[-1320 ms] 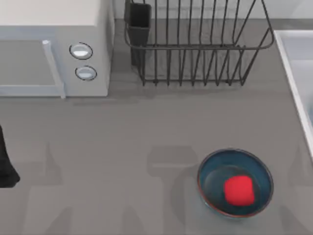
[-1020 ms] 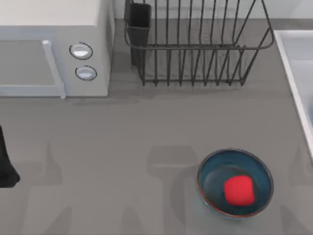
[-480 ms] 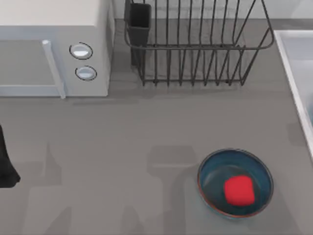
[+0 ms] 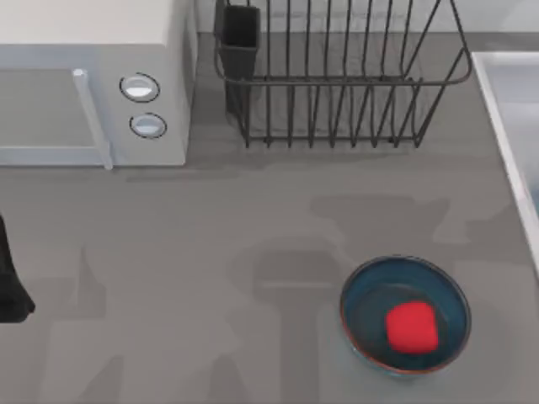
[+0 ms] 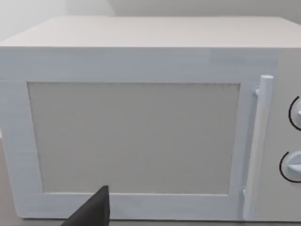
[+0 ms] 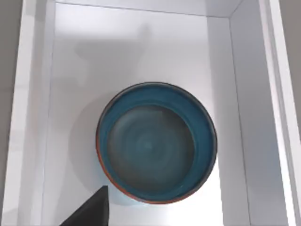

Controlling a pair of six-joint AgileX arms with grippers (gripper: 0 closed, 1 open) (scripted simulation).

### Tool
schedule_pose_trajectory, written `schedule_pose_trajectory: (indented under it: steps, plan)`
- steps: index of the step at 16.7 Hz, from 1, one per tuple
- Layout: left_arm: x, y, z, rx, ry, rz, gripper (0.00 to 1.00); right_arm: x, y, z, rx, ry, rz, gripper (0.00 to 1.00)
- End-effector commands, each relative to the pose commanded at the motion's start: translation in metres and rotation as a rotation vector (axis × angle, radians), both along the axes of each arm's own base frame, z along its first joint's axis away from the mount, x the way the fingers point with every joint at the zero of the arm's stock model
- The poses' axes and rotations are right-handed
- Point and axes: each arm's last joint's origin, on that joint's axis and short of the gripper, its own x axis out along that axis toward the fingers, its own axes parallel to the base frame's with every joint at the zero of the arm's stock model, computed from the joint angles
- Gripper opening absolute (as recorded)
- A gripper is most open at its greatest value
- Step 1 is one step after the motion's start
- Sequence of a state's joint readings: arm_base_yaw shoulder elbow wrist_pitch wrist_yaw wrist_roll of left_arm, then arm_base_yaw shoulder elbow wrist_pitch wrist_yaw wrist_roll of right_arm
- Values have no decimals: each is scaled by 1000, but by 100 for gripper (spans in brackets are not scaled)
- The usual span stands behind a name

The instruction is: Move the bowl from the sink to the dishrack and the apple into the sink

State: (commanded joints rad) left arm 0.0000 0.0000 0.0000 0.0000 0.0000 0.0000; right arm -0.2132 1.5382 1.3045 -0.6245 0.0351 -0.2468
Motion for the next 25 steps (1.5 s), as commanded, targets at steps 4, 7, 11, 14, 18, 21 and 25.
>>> schedule_pose_trajectory:
  steps: [4, 7, 11, 14, 18, 21, 25]
  plan:
    - [0, 0, 0, 0, 0, 0, 100, 70, -36, -33, 31, 212, -6, 100]
    - [0, 0, 0, 0, 0, 0, 100, 107, -60, -67, 65, 344, -7, 100]
    - [0, 0, 0, 0, 0, 0, 100, 135, -86, -110, 115, 480, -8, 100]
    - [0, 0, 0, 0, 0, 0, 100, 145, -100, -135, 152, 556, -11, 100]
    - [0, 0, 0, 0, 0, 0, 100, 148, -111, -150, 188, 605, -19, 100]
    - [0, 0, 0, 0, 0, 0, 100, 148, -115, -143, 198, 587, -30, 100]
    - [0, 0, 0, 0, 0, 0, 100, 148, -116, -143, 198, 586, -30, 100]
